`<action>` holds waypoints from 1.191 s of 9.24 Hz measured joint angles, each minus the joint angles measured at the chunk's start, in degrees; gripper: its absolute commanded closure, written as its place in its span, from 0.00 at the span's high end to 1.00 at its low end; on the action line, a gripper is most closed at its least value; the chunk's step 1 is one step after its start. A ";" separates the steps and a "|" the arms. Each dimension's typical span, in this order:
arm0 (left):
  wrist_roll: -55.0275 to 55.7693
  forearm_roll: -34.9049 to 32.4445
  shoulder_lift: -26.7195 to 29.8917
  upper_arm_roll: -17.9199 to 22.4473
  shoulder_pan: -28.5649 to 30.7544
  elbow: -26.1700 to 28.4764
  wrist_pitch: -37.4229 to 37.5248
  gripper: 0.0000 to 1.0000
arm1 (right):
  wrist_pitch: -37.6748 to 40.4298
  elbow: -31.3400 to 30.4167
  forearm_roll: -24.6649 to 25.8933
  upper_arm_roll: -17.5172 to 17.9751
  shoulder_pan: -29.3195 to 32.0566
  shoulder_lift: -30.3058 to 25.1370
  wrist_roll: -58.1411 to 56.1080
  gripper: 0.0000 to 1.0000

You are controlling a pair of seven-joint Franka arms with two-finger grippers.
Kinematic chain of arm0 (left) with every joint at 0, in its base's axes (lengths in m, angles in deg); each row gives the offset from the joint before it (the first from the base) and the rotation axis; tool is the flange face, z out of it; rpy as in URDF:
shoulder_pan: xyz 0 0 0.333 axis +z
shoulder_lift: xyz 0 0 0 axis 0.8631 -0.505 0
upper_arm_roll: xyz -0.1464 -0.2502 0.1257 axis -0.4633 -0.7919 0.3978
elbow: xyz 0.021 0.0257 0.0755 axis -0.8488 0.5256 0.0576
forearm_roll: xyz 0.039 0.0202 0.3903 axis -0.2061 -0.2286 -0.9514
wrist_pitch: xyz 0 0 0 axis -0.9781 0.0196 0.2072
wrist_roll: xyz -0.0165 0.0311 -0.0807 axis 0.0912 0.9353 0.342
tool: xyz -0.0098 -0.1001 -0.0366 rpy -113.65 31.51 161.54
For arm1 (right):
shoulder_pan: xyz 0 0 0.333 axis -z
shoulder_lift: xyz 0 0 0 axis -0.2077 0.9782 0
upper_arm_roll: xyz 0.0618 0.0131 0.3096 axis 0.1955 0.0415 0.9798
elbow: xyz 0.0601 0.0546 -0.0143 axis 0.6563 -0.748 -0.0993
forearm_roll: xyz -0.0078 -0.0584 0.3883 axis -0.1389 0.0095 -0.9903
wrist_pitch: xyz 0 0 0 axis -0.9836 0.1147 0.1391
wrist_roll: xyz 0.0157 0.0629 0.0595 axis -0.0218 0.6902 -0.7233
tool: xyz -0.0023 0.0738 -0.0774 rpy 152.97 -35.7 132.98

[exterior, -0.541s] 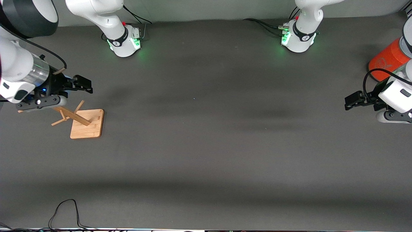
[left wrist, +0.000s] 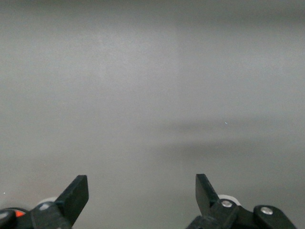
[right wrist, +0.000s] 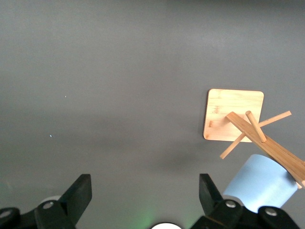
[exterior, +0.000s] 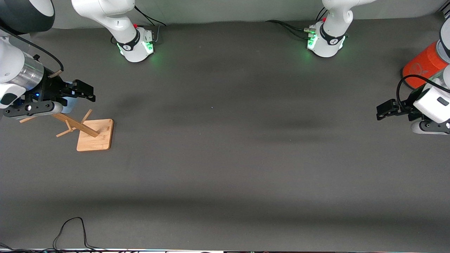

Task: Rotate and upright cup with both arms
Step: 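Reach the right gripper to the blue cup on the mug tree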

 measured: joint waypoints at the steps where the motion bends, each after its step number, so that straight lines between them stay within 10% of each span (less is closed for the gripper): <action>1: 0.00 0.00 0.00 0.00 0.00 0.00 0.00 1.00 | 0.55 0.13 0.00 -0.73 0.04 -0.13 0.03 1.00; 11: -0.01 0.00 0.43 -0.01 0.04 0.03 0.15 1.00 | 18.22 -5.82 -2.44 -15.66 0.55 -8.48 9.83 1.00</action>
